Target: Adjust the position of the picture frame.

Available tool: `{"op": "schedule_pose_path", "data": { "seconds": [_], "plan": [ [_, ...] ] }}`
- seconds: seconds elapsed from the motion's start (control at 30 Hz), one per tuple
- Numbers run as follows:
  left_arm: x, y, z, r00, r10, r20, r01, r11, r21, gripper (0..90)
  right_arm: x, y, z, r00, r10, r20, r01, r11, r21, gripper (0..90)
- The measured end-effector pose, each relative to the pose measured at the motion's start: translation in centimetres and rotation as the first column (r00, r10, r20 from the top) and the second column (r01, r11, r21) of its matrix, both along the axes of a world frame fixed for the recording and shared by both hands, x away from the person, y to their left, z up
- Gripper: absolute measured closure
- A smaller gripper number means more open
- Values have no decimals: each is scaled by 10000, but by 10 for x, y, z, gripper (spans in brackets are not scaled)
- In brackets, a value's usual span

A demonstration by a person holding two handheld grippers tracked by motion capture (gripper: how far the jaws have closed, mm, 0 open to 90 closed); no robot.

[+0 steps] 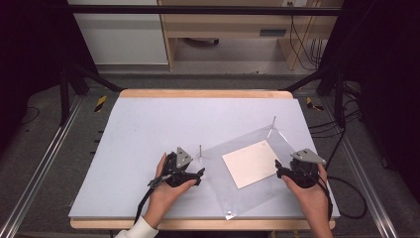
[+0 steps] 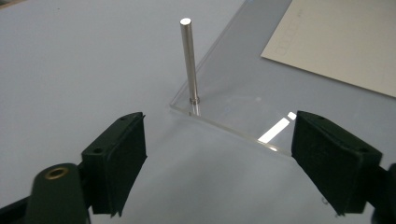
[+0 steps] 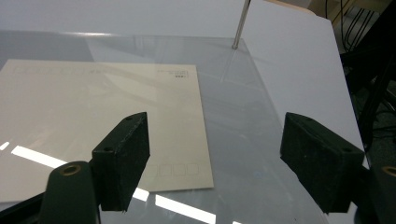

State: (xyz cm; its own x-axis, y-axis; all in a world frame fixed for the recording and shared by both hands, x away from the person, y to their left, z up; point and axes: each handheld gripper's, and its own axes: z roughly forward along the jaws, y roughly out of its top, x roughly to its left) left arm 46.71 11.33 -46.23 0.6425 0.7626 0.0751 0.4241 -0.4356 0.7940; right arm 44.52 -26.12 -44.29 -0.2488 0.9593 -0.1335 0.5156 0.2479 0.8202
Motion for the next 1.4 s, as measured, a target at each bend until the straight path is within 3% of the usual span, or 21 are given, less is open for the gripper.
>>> {"op": "schedule_pose_path", "data": {
  "seconds": [0.1,0.17,0.33,0.4,0.63,0.7,0.9,1.2,1.4],
  "plan": [
    [-2,-3,4,9994,114,332,-112,9999,-59,225,5,4,3,10000,-27,-79,27,10000,-28,338],
    [-2,-5,7,9990,199,404,-204,9997,123,245,8,8,8,10000,52,1,-52,9996,-284,368],
    [0,-11,11,9994,148,315,-151,9999,73,250,21,12,19,9998,208,80,-201,9965,-816,433],
    [1,-12,12,9996,85,279,-88,9999,84,250,28,13,22,9997,224,76,-217,9964,-825,450],
    [8,-14,17,9992,172,356,-170,9998,-68,257,61,8,22,9985,273,-480,-276,9996,-66,438],
    [9,-16,17,9992,141,386,-139,9999,-50,263,69,8,24,9985,188,-518,-203,9993,-298,430],
    [10,-18,14,9984,327,471,-318,9993,-194,264,83,3,25,9975,241,-669,-244,9997,-39,436],
    [24,-20,17,9966,629,532,-616,9978,-240,273,111,-2,25,9950,268,-957,-253,9995,166,419],
    [32,-24,17,9969,637,454,-629,9978,-202,276,129,-6,19,9921,155,-1243,-152,9999,36,449]
  ]
}}
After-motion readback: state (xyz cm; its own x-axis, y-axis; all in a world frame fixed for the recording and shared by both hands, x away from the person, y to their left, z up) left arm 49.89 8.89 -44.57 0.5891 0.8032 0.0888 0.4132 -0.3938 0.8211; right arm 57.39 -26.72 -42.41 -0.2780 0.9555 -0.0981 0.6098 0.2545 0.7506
